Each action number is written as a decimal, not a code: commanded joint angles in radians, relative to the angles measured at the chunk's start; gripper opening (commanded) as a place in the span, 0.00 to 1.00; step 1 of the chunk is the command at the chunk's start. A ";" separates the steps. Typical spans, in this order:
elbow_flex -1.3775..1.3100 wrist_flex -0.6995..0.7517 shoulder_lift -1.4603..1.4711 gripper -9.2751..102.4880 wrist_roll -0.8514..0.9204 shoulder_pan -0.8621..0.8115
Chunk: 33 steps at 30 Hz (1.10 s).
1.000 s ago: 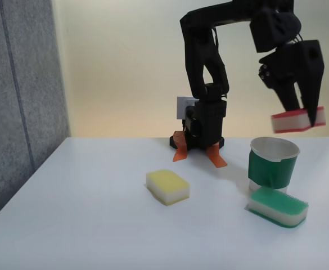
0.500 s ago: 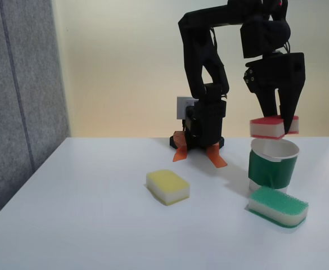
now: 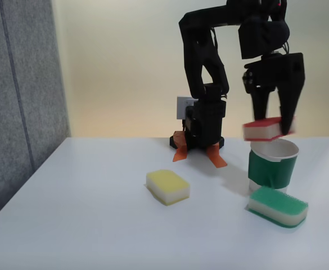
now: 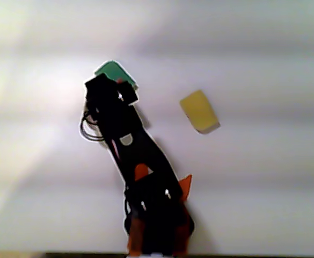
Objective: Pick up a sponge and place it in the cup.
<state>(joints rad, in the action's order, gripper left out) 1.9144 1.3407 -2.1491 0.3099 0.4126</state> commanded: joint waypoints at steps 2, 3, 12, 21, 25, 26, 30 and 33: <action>-0.002 -0.026 -0.032 0.43 0.012 0.021; 0.000 -0.034 -0.032 0.47 0.018 0.021; 0.003 -0.078 -0.034 0.52 0.029 0.026; 0.025 0.109 -0.144 0.27 -0.087 -0.060; 0.072 0.135 -0.193 0.16 -0.084 -0.126; 0.092 0.129 -0.206 0.13 -0.084 -0.146; 0.193 0.035 -0.267 0.08 -0.118 -0.219; 0.308 -0.044 -0.334 0.08 -0.198 -0.262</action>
<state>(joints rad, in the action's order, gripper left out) 2.1537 1.3407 -2.4130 0.1503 0.1718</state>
